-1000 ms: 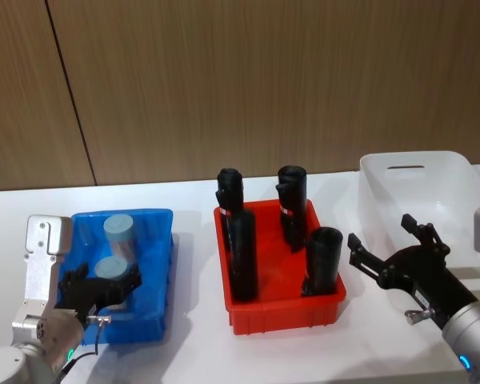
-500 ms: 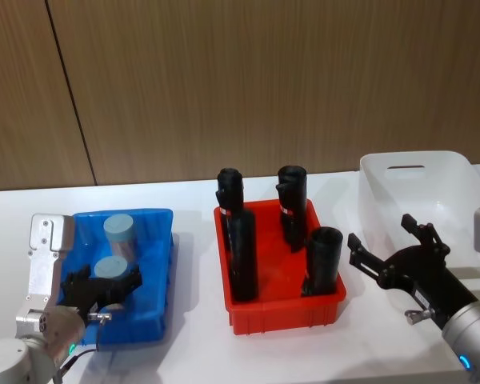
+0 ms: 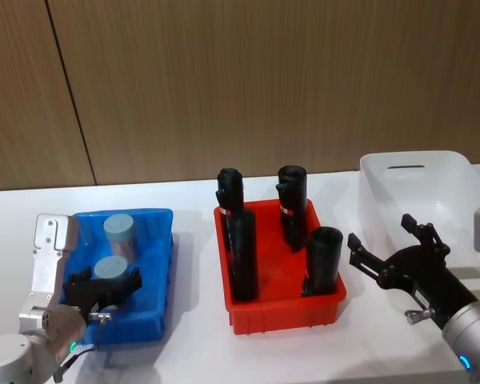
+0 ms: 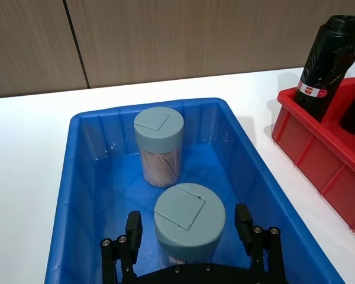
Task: Pick the cotton swabs from the blue box and place them into the white box.
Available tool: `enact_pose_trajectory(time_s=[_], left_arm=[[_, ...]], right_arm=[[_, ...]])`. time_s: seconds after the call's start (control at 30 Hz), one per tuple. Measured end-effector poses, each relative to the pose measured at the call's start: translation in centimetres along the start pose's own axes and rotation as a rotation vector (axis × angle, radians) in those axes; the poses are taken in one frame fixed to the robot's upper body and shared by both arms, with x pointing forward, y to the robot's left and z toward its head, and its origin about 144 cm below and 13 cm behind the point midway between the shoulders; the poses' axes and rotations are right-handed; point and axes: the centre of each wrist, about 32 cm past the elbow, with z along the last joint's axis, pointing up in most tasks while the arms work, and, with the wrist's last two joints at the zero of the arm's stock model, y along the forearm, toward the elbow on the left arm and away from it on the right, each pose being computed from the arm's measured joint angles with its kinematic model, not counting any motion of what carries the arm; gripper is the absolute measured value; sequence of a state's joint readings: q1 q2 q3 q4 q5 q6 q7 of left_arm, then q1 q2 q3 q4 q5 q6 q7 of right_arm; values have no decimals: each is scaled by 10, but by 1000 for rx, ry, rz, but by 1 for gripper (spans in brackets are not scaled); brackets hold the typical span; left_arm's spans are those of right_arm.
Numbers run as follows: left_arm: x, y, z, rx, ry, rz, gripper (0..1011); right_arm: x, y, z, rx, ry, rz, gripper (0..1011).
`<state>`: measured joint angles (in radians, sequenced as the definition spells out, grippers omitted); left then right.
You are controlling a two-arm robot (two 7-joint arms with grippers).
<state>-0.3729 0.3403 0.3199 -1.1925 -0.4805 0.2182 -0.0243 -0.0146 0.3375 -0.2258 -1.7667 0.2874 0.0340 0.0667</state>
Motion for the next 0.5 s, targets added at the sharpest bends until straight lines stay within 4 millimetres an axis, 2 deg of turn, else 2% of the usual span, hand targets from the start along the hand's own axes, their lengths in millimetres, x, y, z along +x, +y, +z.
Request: enact_pose_trajectory(time_s=[0.2, 0.37, 0.5], left_arm=[[1, -3, -1, 3, -3, -3, 890], [1, -4, -2, 0, -6, -4, 728], [1, -4, -2, -5, -11, -2, 669]], right_arm=[[0, 0, 0, 0, 0, 0, 1002], [0, 0, 0, 0, 0, 0, 1002], [0, 0, 0, 0, 0, 0, 1002]])
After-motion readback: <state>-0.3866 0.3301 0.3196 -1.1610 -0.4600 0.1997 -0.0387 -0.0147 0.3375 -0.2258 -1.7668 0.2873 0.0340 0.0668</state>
